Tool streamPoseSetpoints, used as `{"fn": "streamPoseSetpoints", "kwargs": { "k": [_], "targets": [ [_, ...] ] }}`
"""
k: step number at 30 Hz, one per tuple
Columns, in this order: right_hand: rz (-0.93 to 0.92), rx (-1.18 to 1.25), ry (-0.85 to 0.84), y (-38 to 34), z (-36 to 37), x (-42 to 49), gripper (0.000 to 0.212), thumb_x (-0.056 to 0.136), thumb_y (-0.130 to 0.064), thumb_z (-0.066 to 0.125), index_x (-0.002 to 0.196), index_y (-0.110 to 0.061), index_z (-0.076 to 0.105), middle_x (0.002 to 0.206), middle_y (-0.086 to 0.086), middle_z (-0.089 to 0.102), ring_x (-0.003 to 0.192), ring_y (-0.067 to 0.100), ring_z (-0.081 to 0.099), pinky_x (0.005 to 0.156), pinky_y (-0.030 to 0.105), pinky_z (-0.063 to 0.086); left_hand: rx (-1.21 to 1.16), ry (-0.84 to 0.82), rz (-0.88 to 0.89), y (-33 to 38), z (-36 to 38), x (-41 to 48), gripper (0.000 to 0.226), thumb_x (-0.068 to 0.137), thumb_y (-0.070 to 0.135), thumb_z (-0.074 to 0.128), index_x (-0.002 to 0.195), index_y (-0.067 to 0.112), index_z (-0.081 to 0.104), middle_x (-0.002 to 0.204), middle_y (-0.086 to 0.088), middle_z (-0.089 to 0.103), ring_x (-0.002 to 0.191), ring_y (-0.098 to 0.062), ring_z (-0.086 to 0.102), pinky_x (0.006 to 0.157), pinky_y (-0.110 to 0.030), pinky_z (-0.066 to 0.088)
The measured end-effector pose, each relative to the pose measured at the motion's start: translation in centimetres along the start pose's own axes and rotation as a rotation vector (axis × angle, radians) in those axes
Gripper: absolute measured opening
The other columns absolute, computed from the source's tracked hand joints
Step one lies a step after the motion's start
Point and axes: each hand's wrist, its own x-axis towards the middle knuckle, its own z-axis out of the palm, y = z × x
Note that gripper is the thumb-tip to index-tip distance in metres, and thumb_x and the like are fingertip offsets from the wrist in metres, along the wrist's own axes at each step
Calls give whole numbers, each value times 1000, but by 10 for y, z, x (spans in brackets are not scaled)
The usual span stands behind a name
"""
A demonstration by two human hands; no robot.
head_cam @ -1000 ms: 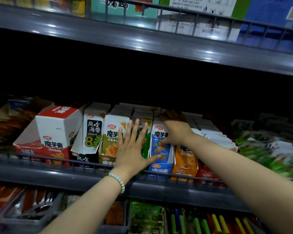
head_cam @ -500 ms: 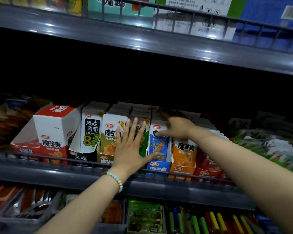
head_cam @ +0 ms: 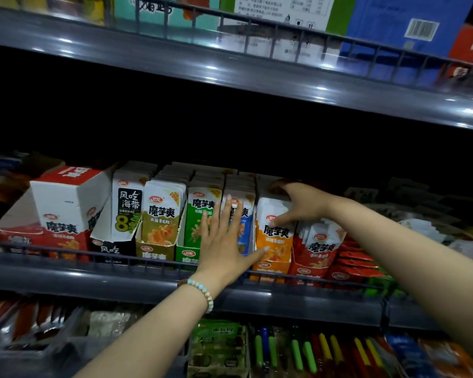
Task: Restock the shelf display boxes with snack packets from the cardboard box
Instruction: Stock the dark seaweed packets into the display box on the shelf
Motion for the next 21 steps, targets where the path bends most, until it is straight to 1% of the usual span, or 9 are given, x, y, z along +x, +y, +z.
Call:
{"fn": "streamPoseSetpoints", "kwargs": {
  "k": [3,5,6,10,14,18,21],
  "targets": [
    [8,-1,14,-3,5,2,94,67,-46,81,141,-11,36,145,5,42,130,22,43,104,30,39,20,-42,-26,3,6,-1,102,75,86,26,137,30,-32,150,2,-38,136,-19,-40,115,-43,-21],
    [21,-40,16,-6,7,0,90,68,-45,81,138,-9,37,140,6,45,125,23,46,95,28,40,18,-40,-31,3,8,0,102,76,85,27,138,30,-32,150,2,-37,136,-19,-38,115,-43,-20],
    [21,-67,15,-7,7,-1,90,68,-45,81,137,-8,36,139,7,45,124,23,46,94,28,40,20,-35,-31,3,8,0,102,77,85,27,138,30,-32,151,2,-36,137,-19,-37,115,-43,-20],
    [4,-137,-37,-11,7,-7,102,63,-48,83,140,-8,30,143,8,42,127,24,43,99,31,38,57,-41,-28,2,10,1,103,76,85,27,140,28,-30,153,1,-34,138,-20,-36,116,-44,-19],
    [-63,-257,-50,-17,9,-12,109,62,-50,83,143,-11,23,142,8,44,127,26,45,104,33,33,66,-57,-31,2,11,2,106,75,86,27,145,26,-26,154,1,-32,139,-20,-34,116,-45,-18],
    [-102,-318,9,-17,15,-11,104,63,-51,81,141,-13,23,136,7,50,122,27,49,103,36,34,56,-85,-33,2,11,4,106,76,84,31,148,25,-21,155,1,-29,140,-21,-33,117,-46,-16],
    [-129,-356,73,-15,17,-9,96,65,-51,80,136,-13,27,128,7,55,115,26,53,97,35,36,37,-103,-36,1,9,5,107,77,82,37,148,26,-20,156,1,-28,141,-20,-31,117,-46,-15]
  ]
}}
